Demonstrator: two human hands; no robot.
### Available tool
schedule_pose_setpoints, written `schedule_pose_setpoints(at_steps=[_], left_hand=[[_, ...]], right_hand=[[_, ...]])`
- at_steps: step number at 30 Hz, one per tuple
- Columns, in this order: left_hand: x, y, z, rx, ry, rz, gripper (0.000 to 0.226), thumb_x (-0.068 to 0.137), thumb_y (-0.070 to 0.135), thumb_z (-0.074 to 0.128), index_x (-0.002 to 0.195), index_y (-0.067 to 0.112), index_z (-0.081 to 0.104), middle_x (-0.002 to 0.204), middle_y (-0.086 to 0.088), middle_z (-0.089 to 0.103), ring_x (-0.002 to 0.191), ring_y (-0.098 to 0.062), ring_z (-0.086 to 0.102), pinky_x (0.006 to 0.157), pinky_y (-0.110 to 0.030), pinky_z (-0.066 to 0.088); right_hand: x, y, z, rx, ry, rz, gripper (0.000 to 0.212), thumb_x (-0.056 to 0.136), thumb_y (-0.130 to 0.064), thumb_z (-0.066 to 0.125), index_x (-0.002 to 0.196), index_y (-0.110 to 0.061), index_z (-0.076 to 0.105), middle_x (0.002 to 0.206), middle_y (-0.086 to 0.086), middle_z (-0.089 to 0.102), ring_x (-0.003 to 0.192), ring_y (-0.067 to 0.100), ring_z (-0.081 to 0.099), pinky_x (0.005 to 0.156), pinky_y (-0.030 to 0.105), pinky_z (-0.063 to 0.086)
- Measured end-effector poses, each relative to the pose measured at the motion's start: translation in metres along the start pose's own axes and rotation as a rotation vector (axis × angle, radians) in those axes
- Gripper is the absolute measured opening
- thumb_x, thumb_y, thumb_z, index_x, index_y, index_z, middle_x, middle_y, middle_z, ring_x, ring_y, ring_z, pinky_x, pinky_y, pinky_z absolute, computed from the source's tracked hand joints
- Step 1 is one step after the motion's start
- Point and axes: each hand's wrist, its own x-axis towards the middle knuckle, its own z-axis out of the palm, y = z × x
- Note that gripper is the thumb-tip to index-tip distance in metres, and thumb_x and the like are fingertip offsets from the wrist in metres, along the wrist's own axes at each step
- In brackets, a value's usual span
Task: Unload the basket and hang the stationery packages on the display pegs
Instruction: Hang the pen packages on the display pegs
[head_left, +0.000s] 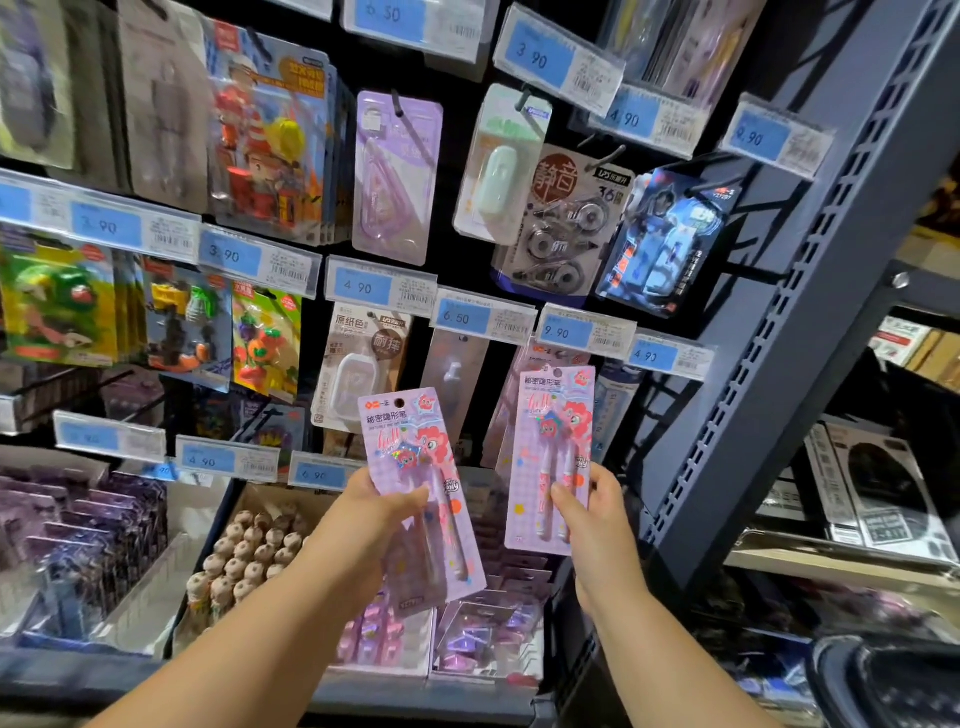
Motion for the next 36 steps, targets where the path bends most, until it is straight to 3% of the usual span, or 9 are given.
schedule_pose_setpoints(at_steps=[1,3,6,8,15,22,27,32,36], left_hand=[[-0.001,0.000,0.001,-0.003,0.006,-0.001,0.022,0.096,-0.003,0.053,0.112,0.011,0.061,0.097,-0.018,0.070,0.058,-0.019,0.065,0.046,-0.026,0.049],[-0.002,0.001,0.000,-0.016,0.008,0.000,0.024,0.096,-0.004,0.053,0.112,0.012,0.060,0.098,-0.014,0.072,0.063,-0.020,0.068,0.046,-0.029,0.052],[-0.003,0.002,-0.002,-0.005,0.007,0.014,0.029,0.095,-0.001,0.056,0.120,0.012,0.060,0.107,-0.015,0.072,0.097,-0.041,0.068,0.085,-0.059,0.055],[-0.003,0.003,-0.005,-0.020,0.023,0.015,0.029,0.094,0.000,0.058,0.121,0.011,0.061,0.108,-0.017,0.072,0.103,-0.045,0.065,0.094,-0.065,0.048],[-0.002,0.003,-0.009,-0.038,0.015,0.008,0.027,0.094,0.001,0.057,0.120,0.011,0.061,0.106,-0.016,0.073,0.097,-0.042,0.069,0.082,-0.055,0.057],[-0.001,0.004,-0.009,-0.026,0.032,0.005,0.024,0.093,0.002,0.060,0.114,0.012,0.064,0.104,-0.016,0.074,0.093,-0.040,0.070,0.073,-0.047,0.058],[-0.003,0.005,-0.009,-0.012,0.041,0.019,0.023,0.091,0.005,0.064,0.113,0.013,0.067,0.104,-0.015,0.074,0.099,-0.042,0.066,0.095,-0.063,0.045],[-0.002,0.003,-0.005,-0.025,0.034,0.018,0.023,0.090,0.005,0.066,0.110,0.015,0.069,0.106,-0.017,0.073,0.098,-0.041,0.064,0.095,-0.060,0.045],[-0.005,0.005,-0.001,-0.022,0.008,0.005,0.027,0.089,0.006,0.067,0.116,0.014,0.065,0.108,-0.017,0.072,0.099,-0.041,0.066,0.093,-0.060,0.050]], right_hand=[[0.001,-0.001,0.000,0.004,0.007,-0.012,0.025,0.096,-0.012,0.058,0.109,-0.033,0.056,0.111,-0.003,0.067,0.105,0.017,0.064,0.095,0.040,0.050],[0.003,-0.002,0.002,0.015,0.015,-0.026,0.024,0.096,-0.012,0.058,0.108,-0.032,0.056,0.112,-0.002,0.067,0.105,0.018,0.064,0.095,0.040,0.049],[0.007,-0.004,0.004,0.031,0.020,-0.035,0.023,0.097,-0.013,0.057,0.112,-0.030,0.056,0.114,-0.003,0.066,0.106,0.015,0.063,0.087,0.033,0.048],[0.011,-0.005,0.005,0.033,0.040,-0.037,0.023,0.097,-0.015,0.057,0.117,-0.027,0.056,0.114,-0.003,0.066,0.105,0.015,0.063,0.082,0.030,0.047],[0.020,-0.005,0.012,0.025,0.086,-0.040,0.024,0.097,-0.017,0.058,0.113,-0.034,0.057,0.112,-0.007,0.067,0.102,0.011,0.063,0.089,0.035,0.049],[0.029,0.002,0.023,-0.010,0.123,-0.017,0.024,0.095,-0.021,0.061,0.118,-0.028,0.059,0.109,-0.010,0.067,0.101,0.011,0.063,0.088,0.033,0.049],[0.029,0.006,0.021,-0.057,0.140,-0.002,0.023,0.093,-0.025,0.064,0.116,-0.023,0.063,0.103,-0.005,0.069,0.094,0.014,0.064,0.074,0.027,0.046],[0.020,0.000,0.012,-0.372,0.284,0.012,0.034,0.094,-0.037,0.060,0.124,-0.026,0.050,0.115,-0.005,0.050,0.096,0.016,0.050,0.076,0.030,0.036],[0.002,-0.011,0.019,-0.341,0.047,-0.099,0.006,0.095,-0.032,0.057,0.094,-0.026,0.058,0.097,-0.002,0.061,0.093,0.020,0.058,0.075,0.034,0.045]])
